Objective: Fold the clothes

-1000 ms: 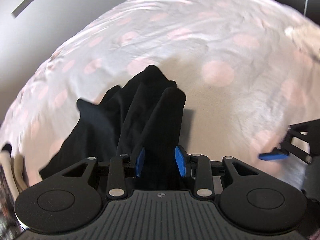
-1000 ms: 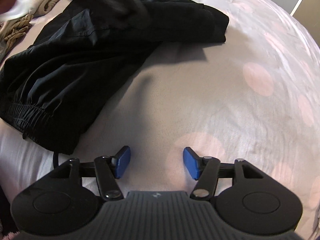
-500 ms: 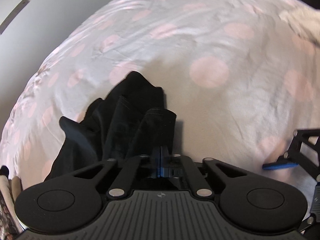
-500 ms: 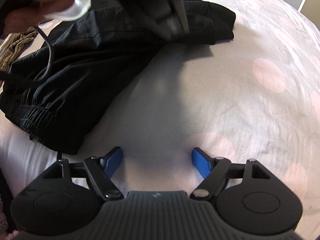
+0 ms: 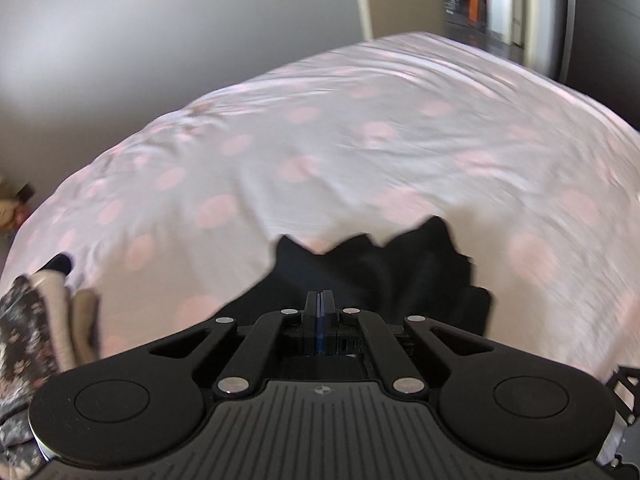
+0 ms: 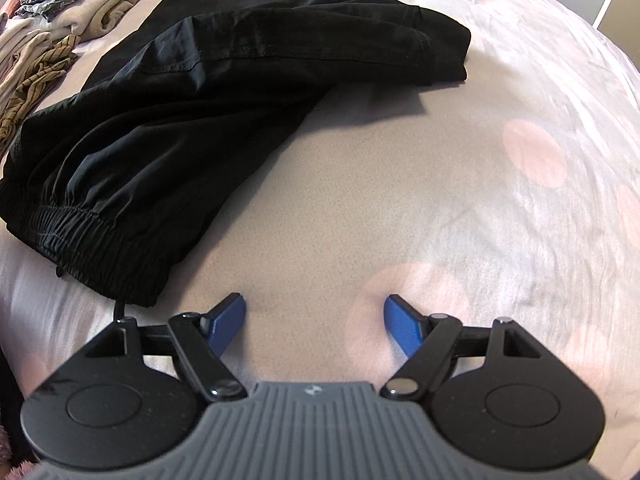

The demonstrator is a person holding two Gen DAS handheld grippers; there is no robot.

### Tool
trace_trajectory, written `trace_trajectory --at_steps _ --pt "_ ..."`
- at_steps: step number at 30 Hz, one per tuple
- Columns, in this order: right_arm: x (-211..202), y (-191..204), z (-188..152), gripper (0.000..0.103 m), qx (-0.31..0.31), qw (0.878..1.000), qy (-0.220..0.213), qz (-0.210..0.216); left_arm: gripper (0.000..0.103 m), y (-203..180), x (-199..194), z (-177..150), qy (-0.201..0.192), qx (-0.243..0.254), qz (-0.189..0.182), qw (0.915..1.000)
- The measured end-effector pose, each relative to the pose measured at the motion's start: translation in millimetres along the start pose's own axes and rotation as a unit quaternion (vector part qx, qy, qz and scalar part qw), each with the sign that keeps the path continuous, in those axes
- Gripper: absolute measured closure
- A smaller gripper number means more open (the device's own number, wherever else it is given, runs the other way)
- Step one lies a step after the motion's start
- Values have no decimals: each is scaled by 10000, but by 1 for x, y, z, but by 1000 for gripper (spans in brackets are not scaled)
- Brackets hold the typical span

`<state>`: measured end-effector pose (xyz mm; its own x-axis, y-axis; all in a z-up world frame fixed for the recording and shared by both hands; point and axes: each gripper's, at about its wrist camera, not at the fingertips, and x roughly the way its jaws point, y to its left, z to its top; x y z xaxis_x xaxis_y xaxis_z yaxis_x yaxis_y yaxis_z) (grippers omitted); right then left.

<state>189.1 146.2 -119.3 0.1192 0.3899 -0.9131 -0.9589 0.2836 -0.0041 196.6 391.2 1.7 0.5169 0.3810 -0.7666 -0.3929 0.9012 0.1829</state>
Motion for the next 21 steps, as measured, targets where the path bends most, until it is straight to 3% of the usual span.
trace_trajectory --at_steps 3,7,10,14,18,21 --pt "2 -3 3 22 -10 10000 17 7 103 7 -3 -1 20 5 -281 9996" --pt "1 -5 4 21 -30 10000 30 16 102 -22 5 -10 260 484 -579 9968" --pt "-1 -7 1 21 -13 10000 14 43 90 -48 15 -16 472 868 -777 9921" --pt "-1 -8 0 21 4 10000 1 72 83 -75 30 -20 766 1235 -915 9851" --pt "2 -5 -2 20 9 10000 -9 93 46 -90 37 -31 840 1547 -927 9800" --pt "17 8 12 20 -5 10000 -9 92 45 -102 41 -33 814 1762 -857 9772"
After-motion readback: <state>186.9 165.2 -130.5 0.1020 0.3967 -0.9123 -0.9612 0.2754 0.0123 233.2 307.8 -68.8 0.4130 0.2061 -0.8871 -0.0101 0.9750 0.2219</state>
